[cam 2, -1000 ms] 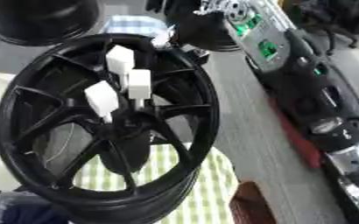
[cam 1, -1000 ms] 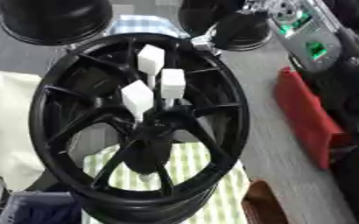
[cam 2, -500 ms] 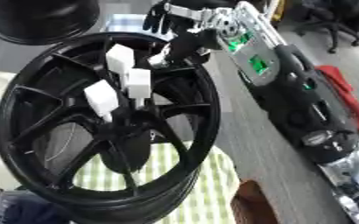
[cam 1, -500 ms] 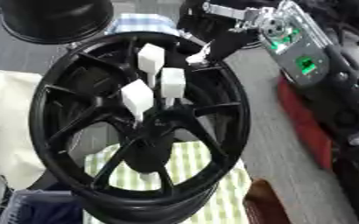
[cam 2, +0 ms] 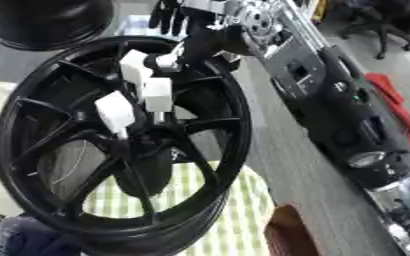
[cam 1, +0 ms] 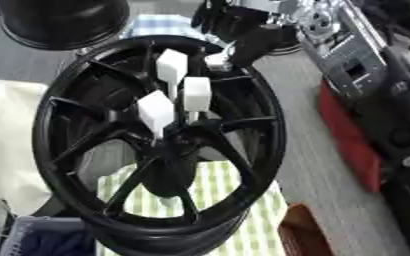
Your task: Pull the pin out of the wheel hub.
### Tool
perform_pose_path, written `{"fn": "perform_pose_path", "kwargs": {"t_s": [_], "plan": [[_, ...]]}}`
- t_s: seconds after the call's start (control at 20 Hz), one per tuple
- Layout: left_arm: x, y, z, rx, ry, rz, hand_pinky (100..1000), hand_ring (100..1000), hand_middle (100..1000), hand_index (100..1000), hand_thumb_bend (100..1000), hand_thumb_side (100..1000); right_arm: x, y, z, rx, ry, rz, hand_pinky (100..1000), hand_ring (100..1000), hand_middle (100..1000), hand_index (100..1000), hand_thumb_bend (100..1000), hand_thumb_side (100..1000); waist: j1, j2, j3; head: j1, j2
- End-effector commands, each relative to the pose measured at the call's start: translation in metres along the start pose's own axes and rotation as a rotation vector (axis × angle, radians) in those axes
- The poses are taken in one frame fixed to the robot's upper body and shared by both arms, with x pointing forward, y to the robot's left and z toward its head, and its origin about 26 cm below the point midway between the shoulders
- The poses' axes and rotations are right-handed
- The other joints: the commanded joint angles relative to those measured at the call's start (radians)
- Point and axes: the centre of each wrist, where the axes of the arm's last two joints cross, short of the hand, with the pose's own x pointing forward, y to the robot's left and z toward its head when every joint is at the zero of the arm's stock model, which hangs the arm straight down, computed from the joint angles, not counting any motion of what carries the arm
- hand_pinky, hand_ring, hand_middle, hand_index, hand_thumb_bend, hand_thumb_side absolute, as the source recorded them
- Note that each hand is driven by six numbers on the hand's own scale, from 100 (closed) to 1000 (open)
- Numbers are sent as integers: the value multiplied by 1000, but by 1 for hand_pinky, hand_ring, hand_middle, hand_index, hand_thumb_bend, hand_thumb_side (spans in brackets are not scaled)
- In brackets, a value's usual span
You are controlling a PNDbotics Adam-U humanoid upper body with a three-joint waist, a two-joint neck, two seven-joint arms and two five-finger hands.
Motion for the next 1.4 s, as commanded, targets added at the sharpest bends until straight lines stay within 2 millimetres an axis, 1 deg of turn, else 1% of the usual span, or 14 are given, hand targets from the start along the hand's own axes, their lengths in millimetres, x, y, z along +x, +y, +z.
{"fn": "perform_pose_path", "kwargs": {"t_s": [0.05, 0.15, 0.2, 0.45, 0.75, 1.4], "plan": [[10, 1, -7, -6, -34, 3, 839, 643, 577, 740, 762, 476, 6, -9, 10, 4, -12, -7, 698, 724, 688, 805, 424, 495, 6, -9, 0, -7, 5], [10, 1, -8, -7, -35, 5, 839, 643, 577, 740, 762, 476, 6, -6, 11, 19, -10, -9, 702, 728, 692, 803, 444, 490, 6, -8, 1, -7, 5], [11, 1, -8, -8, -36, 6, 839, 644, 578, 740, 761, 476, 5, -3, 10, 28, -6, -6, 705, 730, 693, 790, 469, 471, 7, -7, 2, -6, 5], [12, -1, -8, -12, -38, 10, 840, 644, 578, 740, 760, 478, -2, 6, 8, 61, 11, 14, 707, 730, 690, 775, 518, 409, 8, -3, 5, -6, 5], [13, -2, -9, -16, -40, 13, 840, 645, 579, 741, 759, 479, -6, 12, 6, 70, 30, 62, 709, 729, 682, 767, 521, 411, 7, -1, 8, -4, 5], [15, -8, -9, -29, -44, 25, 842, 646, 580, 741, 753, 481, -11, 24, 1, 94, 46, 63, 709, 718, 662, 741, 512, 386, 9, 7, 22, -11, 5]]}}
